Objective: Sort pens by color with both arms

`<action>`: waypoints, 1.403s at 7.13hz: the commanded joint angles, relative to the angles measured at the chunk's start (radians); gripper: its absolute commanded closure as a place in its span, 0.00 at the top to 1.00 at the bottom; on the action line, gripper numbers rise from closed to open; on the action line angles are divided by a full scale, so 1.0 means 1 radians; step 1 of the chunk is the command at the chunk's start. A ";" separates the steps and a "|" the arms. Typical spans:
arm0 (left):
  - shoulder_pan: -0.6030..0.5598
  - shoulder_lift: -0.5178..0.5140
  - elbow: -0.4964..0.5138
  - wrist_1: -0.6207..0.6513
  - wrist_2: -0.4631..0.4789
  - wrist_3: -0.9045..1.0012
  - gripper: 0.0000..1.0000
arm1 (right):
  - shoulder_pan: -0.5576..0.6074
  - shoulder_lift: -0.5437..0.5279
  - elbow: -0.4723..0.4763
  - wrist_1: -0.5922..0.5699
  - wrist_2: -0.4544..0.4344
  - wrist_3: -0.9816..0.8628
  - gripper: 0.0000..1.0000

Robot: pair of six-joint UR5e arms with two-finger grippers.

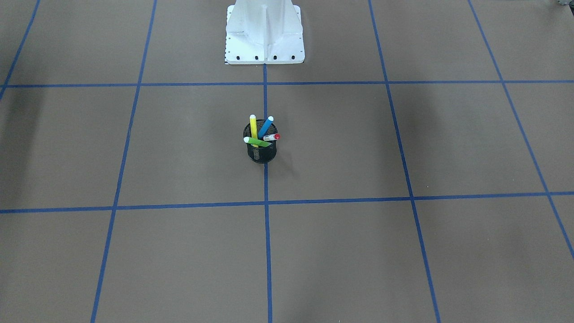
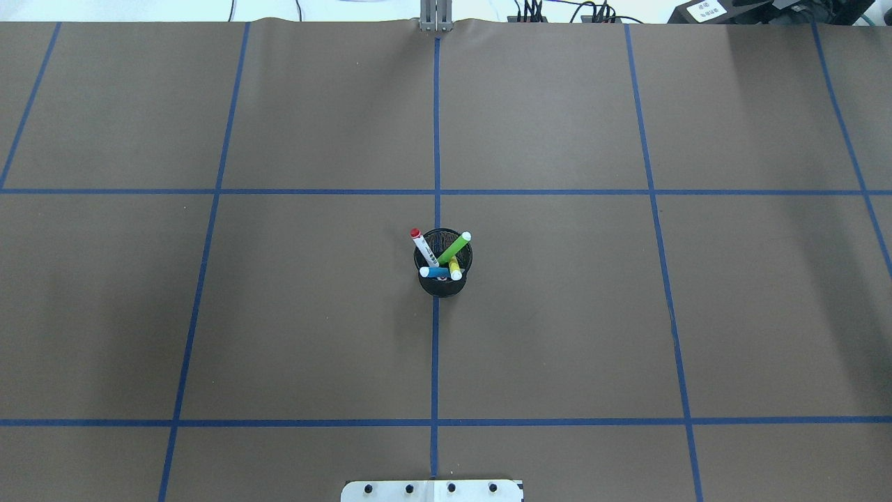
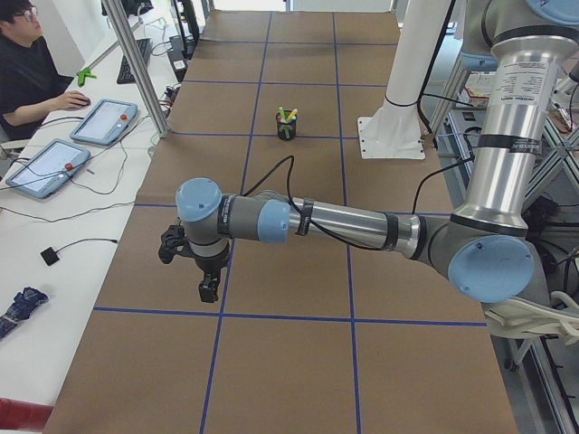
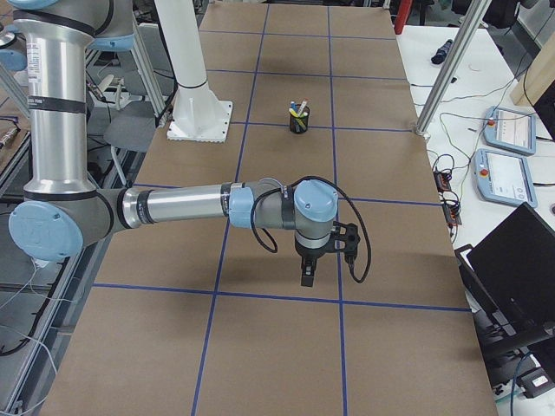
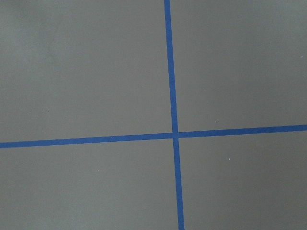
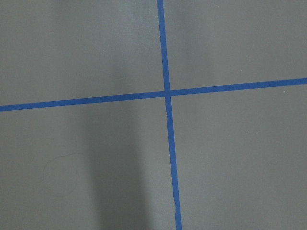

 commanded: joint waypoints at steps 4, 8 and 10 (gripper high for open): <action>0.003 -0.013 -0.013 0.003 -0.034 0.000 1.00 | -0.036 0.008 0.009 0.003 0.018 0.019 1.00; 0.006 -0.013 -0.019 0.003 -0.025 -0.011 1.00 | -0.037 0.021 0.007 -0.003 0.102 0.024 1.00; 0.005 -0.005 -0.019 0.000 -0.028 -0.008 1.00 | -0.037 0.019 0.004 -0.001 0.104 0.022 1.00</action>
